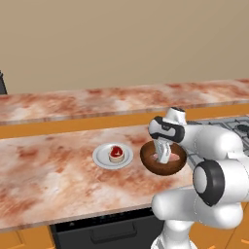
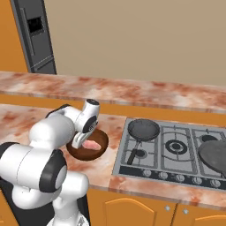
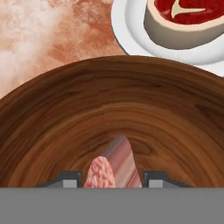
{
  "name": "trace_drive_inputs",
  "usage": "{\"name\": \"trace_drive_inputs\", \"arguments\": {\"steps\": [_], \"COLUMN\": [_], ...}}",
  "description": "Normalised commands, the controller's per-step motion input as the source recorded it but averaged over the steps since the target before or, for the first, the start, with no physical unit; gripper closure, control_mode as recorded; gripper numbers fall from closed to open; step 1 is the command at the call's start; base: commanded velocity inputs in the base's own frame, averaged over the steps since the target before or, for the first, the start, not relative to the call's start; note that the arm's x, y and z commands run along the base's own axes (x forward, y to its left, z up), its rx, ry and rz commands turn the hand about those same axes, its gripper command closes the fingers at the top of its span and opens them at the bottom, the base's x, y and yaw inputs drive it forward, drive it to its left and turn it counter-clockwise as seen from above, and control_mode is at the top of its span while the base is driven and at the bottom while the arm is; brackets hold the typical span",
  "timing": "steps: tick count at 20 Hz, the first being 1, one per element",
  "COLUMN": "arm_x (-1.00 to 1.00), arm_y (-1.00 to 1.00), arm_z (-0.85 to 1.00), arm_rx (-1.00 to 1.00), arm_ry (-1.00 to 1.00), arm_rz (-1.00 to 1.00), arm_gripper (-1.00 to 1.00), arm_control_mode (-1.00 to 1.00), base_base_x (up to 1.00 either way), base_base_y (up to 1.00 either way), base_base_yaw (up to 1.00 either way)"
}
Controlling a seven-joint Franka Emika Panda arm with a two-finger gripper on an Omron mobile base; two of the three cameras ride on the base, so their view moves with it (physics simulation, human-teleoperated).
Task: Place one of the steaks on the plate and the other in the bowl. Then place the bowl in the fridge.
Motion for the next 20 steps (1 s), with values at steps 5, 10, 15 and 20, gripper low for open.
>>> {"name": "trace_drive_inputs", "arguments": {"steps": [5,10,15,20], "arm_x": [0.0,0.0,-0.31,-0.63], "arm_y": [0.0,0.0,0.0,-0.13], "arm_z": [0.01,0.14,0.58,0.8], "arm_rx": [0.0,-0.02,-0.17,-0.2], "arm_ry": [-0.01,0.0,0.0,-0.01], "arm_rz": [0.01,0.0,-0.06,-0.17], "arm_gripper": [-1.0,-1.0,-1.0,-1.0], "arm_control_mode": [-1.0,-1.0,-1.0,-1.0], "base_base_x": [0.0,0.0,0.0,0.0], "base_base_y": [0.0,0.0,0.0,0.0], "base_base_yaw": [0.0,0.0,0.0,0.0]}}
